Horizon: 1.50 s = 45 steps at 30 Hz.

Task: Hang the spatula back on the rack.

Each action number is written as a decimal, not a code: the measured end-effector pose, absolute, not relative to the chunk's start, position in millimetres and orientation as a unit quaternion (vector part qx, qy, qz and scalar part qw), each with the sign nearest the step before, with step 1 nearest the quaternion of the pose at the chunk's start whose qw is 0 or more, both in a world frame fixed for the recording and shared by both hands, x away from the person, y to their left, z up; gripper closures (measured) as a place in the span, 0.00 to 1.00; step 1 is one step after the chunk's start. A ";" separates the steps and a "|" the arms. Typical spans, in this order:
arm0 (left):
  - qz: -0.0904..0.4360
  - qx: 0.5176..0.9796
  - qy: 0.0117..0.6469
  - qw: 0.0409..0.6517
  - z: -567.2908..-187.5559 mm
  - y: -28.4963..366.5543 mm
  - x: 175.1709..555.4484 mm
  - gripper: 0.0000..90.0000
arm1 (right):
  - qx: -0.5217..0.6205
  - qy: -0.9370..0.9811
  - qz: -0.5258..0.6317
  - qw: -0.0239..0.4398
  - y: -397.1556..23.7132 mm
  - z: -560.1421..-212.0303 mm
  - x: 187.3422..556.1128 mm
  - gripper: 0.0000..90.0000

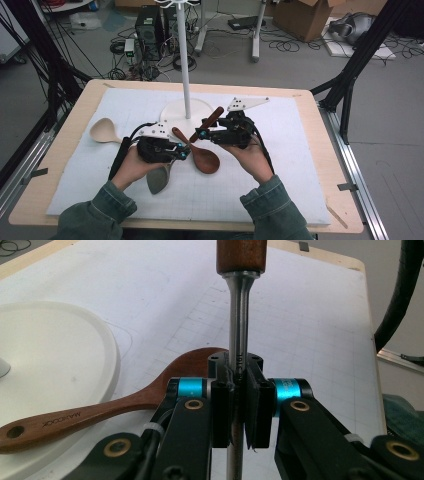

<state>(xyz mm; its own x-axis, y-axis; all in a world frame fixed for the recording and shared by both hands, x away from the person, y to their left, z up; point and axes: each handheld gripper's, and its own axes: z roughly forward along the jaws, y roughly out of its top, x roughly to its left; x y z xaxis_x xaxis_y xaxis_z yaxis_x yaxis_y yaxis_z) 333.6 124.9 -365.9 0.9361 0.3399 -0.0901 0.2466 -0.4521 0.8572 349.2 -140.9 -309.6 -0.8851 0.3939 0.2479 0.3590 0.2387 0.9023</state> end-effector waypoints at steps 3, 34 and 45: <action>0.046 0.850 0.172 0.496 -365.8 125.3 333.7 0.92 | 0.242 0.785 0.570 0.016 -141.1 -309.2 350.5 0.66; 0.034 0.835 0.180 0.518 -358.6 135.8 331.3 0.93 | 0.219 0.792 0.570 0.009 -118.2 -290.8 349.7 0.68; 0.055 0.818 0.205 0.534 -354.9 136.8 331.5 0.93 | 0.228 0.801 0.553 0.015 -98.4 -302.4 348.8 0.74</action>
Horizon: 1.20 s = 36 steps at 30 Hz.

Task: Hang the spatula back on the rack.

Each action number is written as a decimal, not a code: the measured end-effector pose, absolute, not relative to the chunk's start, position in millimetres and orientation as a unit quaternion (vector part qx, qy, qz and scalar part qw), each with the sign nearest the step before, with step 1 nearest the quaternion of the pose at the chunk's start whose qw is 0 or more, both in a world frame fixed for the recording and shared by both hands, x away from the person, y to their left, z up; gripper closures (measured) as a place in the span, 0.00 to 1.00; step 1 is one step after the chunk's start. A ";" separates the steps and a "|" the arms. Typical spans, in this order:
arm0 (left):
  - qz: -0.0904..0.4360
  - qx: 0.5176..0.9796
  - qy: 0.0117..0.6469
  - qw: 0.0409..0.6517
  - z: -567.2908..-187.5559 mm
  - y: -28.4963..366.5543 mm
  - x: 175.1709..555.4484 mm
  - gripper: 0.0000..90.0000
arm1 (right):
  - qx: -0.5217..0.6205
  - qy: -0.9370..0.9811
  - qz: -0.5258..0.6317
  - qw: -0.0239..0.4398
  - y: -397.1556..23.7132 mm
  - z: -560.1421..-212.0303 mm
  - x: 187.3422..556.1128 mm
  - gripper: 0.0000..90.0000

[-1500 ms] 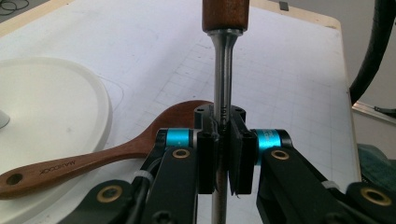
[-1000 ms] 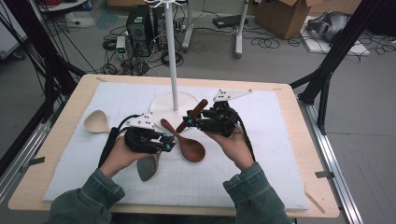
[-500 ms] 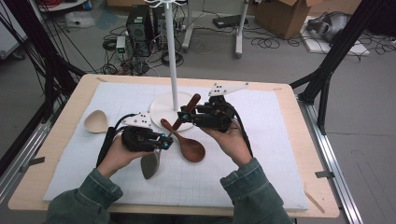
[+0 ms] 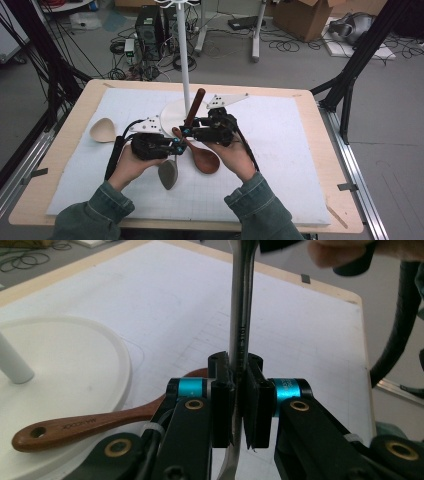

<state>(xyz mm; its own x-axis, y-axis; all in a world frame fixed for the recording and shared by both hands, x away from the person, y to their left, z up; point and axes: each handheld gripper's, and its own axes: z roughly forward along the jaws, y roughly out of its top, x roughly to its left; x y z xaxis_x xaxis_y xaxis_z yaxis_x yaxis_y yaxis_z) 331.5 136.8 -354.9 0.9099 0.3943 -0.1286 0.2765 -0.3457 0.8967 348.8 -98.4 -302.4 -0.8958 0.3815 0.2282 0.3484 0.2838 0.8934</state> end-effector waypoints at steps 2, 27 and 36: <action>0.058 0.818 0.209 0.533 -354.6 136.8 331.6 0.93 | 0.232 0.800 0.553 0.012 -96.8 -303.7 348.7 0.75; 0.048 0.803 0.205 0.558 -348.3 146.7 329.3 0.75 | 0.199 0.791 0.578 -0.008 -92.5 -294.6 353.2 0.82; 0.046 0.803 0.201 0.559 -350.3 141.4 329.4 0.87 | 0.182 0.795 0.578 -0.015 -86.8 -294.1 353.8 0.82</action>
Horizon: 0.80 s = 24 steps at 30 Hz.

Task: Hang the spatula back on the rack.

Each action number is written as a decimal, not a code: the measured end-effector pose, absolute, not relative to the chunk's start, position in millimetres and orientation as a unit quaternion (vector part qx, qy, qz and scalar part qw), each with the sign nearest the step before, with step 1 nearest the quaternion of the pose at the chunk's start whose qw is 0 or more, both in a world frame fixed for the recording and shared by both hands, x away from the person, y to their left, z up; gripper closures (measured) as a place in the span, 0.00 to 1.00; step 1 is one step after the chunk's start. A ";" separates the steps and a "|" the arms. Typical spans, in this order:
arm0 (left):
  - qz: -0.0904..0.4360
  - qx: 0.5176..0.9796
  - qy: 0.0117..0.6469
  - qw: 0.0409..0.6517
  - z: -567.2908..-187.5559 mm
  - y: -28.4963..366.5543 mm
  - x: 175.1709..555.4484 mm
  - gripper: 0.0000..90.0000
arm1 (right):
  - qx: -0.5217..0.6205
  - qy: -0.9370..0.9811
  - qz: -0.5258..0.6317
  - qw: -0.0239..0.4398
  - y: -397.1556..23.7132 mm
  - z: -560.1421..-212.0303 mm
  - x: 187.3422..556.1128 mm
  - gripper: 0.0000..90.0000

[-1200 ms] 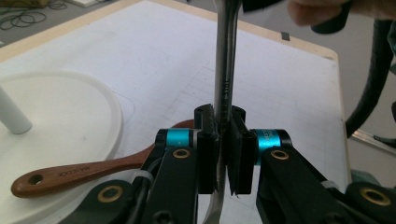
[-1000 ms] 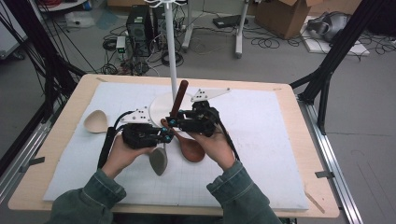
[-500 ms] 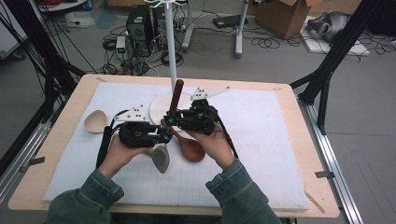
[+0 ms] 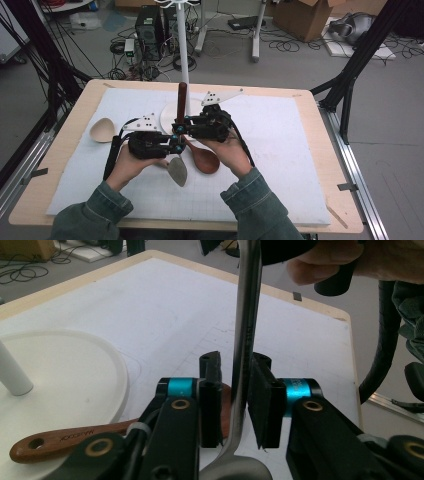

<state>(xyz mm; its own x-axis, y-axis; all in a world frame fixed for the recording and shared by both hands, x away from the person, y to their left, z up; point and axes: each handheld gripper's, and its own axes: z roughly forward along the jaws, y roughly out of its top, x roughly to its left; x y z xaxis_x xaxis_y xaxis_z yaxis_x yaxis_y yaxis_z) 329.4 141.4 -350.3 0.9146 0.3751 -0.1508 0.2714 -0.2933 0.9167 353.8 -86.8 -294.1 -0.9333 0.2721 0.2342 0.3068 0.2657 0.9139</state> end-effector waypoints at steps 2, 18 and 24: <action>0.049 0.804 0.200 0.558 -349.8 141.4 328.9 0.91 | -0.182 -0.796 -0.577 0.017 -86.2 -293.9 353.1 0.82; 0.078 0.799 0.225 0.552 -349.3 134.6 326.8 0.93 | -0.227 -0.786 -0.571 -0.064 -78.2 -288.0 337.3 0.77; 0.070 0.796 0.225 0.557 -350.4 136.6 327.3 0.92 | -0.222 -0.783 -0.579 -0.054 -77.5 -290.2 340.0 0.81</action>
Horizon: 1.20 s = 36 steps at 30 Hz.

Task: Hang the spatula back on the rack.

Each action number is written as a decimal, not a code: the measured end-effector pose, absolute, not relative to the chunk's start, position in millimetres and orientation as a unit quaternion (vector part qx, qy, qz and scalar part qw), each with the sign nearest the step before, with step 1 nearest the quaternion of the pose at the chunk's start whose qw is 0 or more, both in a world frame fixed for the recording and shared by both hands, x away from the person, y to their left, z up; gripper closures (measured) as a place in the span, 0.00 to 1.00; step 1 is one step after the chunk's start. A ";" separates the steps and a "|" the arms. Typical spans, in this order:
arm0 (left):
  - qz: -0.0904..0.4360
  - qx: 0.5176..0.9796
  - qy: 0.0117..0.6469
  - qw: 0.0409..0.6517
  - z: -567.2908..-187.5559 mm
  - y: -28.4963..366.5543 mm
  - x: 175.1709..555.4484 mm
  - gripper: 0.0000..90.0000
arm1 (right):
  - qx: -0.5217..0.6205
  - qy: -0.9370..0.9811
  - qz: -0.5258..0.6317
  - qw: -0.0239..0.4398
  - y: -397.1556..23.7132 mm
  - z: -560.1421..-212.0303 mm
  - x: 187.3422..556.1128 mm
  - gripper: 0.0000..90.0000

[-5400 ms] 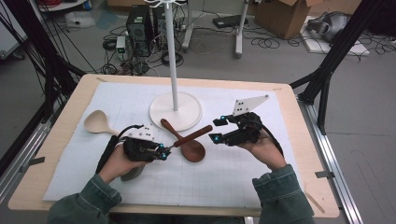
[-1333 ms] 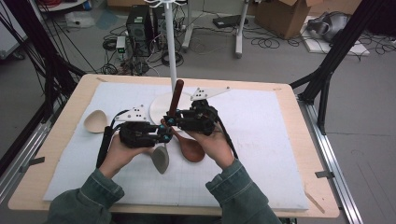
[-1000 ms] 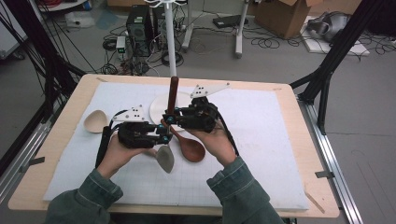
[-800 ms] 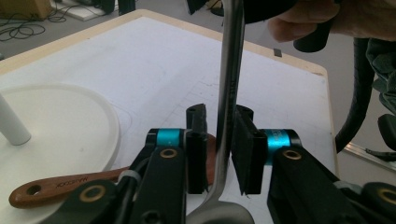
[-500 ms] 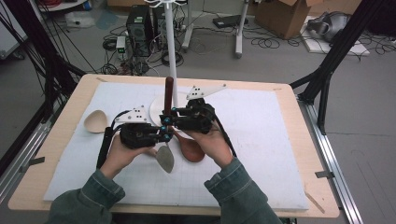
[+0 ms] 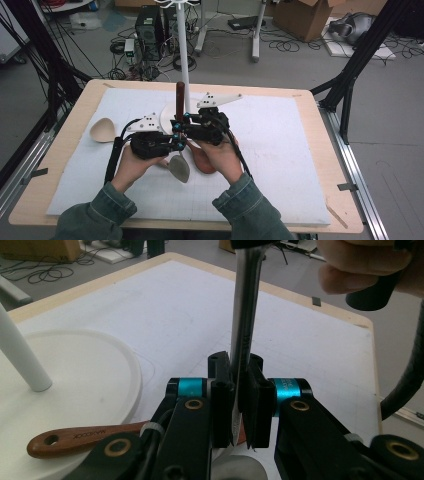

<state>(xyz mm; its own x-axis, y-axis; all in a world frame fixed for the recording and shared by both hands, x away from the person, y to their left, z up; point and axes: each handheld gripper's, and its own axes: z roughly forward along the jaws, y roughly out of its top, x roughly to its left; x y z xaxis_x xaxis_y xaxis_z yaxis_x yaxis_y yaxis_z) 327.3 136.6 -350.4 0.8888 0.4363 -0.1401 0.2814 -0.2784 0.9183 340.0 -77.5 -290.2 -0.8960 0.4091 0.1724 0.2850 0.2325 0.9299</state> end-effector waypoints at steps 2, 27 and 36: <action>0.063 0.794 0.223 0.562 -349.9 138.8 327.7 0.90 | 0.214 0.784 0.581 0.045 -77.8 -290.5 341.6 0.81; 0.093 0.794 0.233 0.554 -351.6 183.0 318.9 0.54 | 0.157 0.791 0.592 -0.003 -90.2 -275.3 373.0 0.82; 0.101 0.794 0.245 0.547 -358.3 194.6 317.2 0.43 | 0.148 0.795 0.589 0.002 -88.1 -263.9 382.6 0.82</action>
<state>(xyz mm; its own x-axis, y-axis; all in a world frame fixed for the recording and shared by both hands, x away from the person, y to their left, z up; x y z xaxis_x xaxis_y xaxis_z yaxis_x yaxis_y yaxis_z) 317.2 194.6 -358.3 0.8594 0.5000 -0.1070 0.2782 -0.2816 0.9183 382.6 -88.1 -263.9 -0.9560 0.2379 0.1718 0.2336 0.2626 0.9362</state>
